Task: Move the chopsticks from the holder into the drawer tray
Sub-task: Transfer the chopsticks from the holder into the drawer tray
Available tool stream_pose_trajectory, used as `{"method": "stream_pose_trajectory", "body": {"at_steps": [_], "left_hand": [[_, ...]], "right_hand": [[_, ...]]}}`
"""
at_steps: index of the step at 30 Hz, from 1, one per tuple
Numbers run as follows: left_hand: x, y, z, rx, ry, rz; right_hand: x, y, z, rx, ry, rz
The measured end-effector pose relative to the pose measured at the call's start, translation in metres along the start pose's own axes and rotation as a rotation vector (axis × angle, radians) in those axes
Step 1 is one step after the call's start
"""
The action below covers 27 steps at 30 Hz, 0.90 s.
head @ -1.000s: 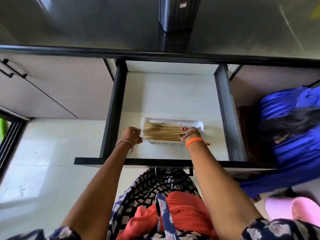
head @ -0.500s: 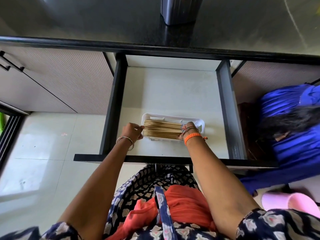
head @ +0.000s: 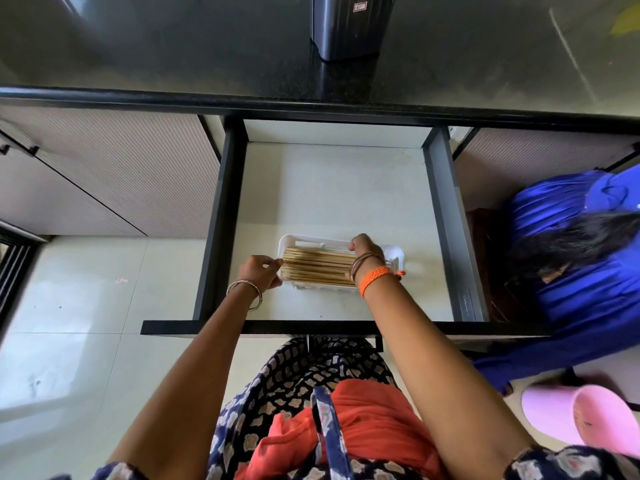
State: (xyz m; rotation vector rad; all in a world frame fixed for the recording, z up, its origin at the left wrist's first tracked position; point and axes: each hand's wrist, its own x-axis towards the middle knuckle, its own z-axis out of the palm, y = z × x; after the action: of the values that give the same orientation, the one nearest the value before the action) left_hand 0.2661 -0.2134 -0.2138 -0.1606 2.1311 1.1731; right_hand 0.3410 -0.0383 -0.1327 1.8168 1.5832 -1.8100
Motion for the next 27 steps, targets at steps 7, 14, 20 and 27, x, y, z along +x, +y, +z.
{"method": "stream_pose_trajectory", "body": {"at_steps": [7, 14, 20, 27], "left_hand": [[-0.005, 0.002, 0.001, 0.004, 0.007, -0.008], [-0.012, 0.036, -0.003, 0.104, 0.234, 0.197], [0.025, 0.175, -0.036, -0.011, 0.26, 0.535], [0.112, 0.308, -0.069, 0.228, 0.344, 0.567]], "right_hand": [[-0.002, 0.019, 0.017, -0.851, -0.128, -0.279], [-0.013, -0.058, -0.008, -1.069, -0.031, -0.541], [-0.035, -0.223, -0.014, -0.867, 0.173, -0.99], [-0.006, -0.387, 0.027, -0.874, 0.296, -1.333]]}}
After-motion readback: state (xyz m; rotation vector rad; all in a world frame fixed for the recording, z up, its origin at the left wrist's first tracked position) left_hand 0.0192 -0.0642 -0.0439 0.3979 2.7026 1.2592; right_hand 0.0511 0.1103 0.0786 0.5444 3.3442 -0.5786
